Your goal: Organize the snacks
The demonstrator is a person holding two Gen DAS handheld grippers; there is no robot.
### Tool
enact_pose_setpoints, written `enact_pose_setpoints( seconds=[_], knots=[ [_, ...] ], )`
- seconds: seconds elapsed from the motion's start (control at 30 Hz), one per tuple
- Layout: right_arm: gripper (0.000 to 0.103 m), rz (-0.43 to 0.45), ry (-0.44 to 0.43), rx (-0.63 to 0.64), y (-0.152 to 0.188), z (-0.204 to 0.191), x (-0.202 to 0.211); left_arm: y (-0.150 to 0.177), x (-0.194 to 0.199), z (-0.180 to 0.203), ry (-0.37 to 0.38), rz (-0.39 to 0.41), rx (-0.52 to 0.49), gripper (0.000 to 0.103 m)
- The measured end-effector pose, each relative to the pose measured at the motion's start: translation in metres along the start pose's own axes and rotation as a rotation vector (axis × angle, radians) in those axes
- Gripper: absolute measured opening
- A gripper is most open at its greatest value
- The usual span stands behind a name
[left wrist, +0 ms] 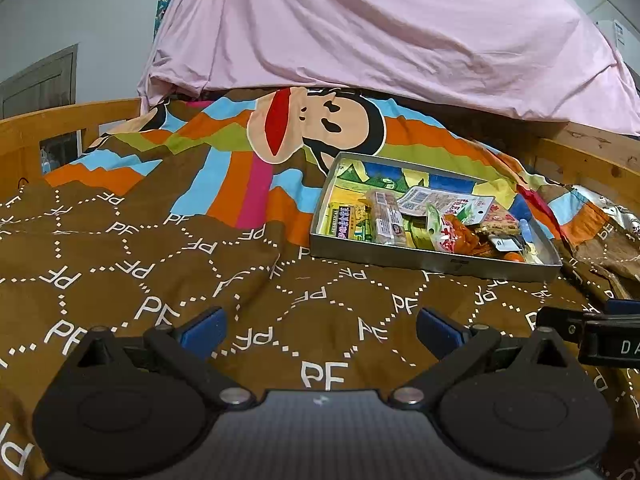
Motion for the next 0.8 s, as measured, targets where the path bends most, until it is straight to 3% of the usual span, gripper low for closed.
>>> enact_pose_setpoints(
  seconds=[0.8],
  knots=[
    [0.102, 0.013, -0.011, 0.004, -0.0019, -0.0014, 0.0045, 0.0005, -0.0003, 0.0014, 0.0, 0.002, -0.007, 0.103]
  ],
)
Point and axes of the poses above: each gripper's, at about its wrist camera, not at the fingertips, and x roughly against the way its jaws point, z to its right, y to its underside, the point moved 6 cm from there along -x, roughly the way its jaws point, and after that the axes turned 1 degree about y, right-handed, at the moved point
